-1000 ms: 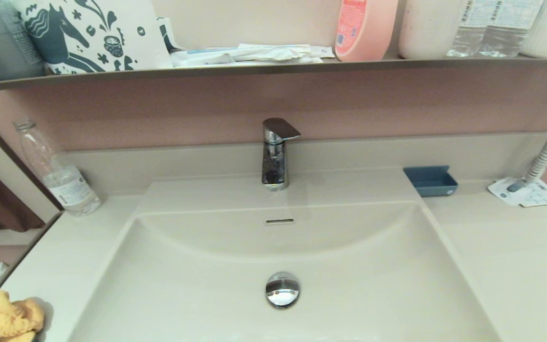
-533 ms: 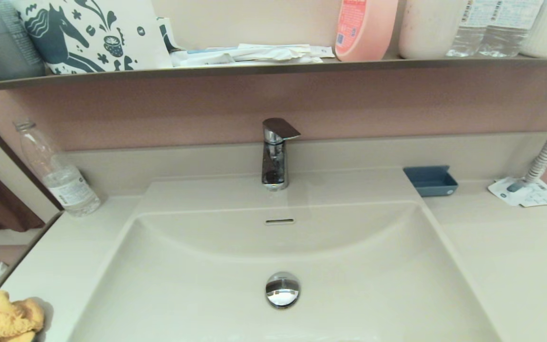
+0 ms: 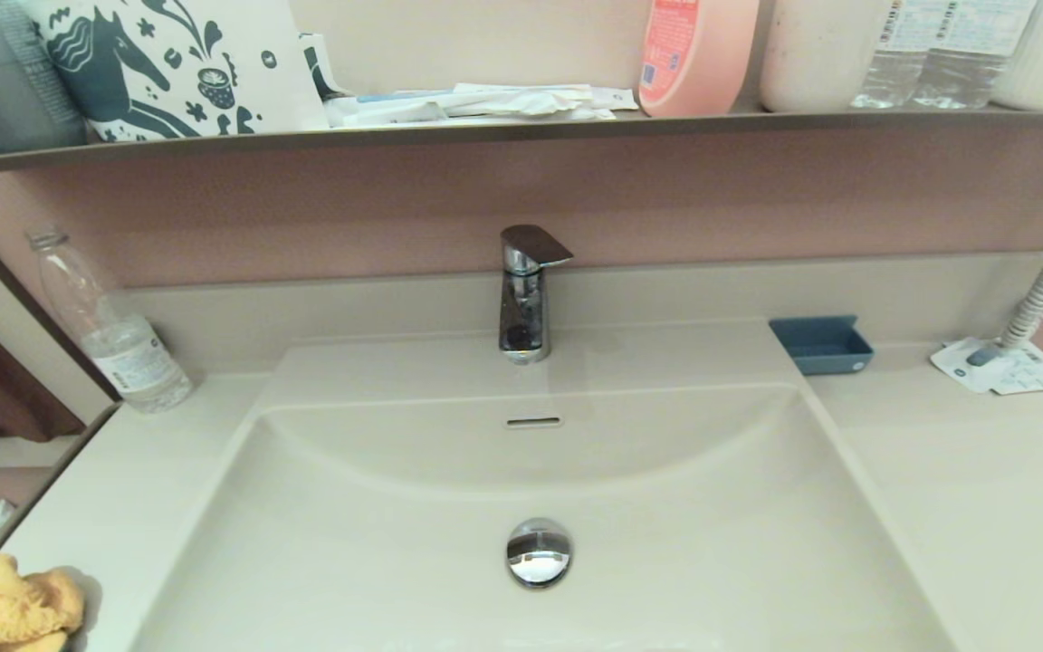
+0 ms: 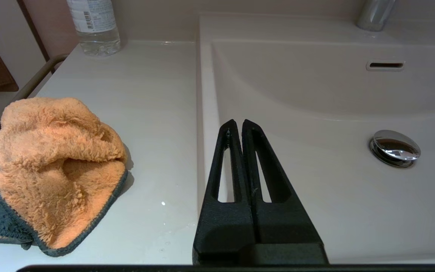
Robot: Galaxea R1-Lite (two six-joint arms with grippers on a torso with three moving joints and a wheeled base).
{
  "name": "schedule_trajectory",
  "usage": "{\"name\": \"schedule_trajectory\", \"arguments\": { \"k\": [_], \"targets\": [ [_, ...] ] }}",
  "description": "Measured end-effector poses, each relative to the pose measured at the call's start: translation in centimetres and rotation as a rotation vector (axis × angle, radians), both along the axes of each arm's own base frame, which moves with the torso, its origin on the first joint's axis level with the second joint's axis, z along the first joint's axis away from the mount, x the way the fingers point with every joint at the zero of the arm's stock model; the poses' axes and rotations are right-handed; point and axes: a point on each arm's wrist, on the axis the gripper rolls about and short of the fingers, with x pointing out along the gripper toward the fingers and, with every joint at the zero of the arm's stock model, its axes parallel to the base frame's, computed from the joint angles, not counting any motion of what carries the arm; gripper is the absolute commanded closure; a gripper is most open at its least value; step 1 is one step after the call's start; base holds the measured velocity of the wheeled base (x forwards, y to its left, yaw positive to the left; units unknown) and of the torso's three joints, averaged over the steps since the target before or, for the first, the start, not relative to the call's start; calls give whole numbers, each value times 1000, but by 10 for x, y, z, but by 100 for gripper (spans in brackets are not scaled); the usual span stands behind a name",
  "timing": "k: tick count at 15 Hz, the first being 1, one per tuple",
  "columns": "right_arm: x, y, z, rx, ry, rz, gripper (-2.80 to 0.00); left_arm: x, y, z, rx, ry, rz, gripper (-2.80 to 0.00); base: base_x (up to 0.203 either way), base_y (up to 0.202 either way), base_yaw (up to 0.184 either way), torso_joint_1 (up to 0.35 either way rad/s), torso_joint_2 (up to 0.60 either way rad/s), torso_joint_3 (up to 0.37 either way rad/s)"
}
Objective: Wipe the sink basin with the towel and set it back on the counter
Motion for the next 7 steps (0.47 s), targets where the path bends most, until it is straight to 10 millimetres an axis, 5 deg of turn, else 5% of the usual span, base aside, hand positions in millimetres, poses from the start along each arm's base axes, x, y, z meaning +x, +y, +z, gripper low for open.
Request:
{"name": "schedule_trajectory", "arguments": {
  "k": [7],
  "targets": [
    [0, 0, 0, 9, -1, -3, 0, 0, 0, 0, 0, 0, 0, 0, 0, 0, 0, 0, 0, 0]
  ]
}}
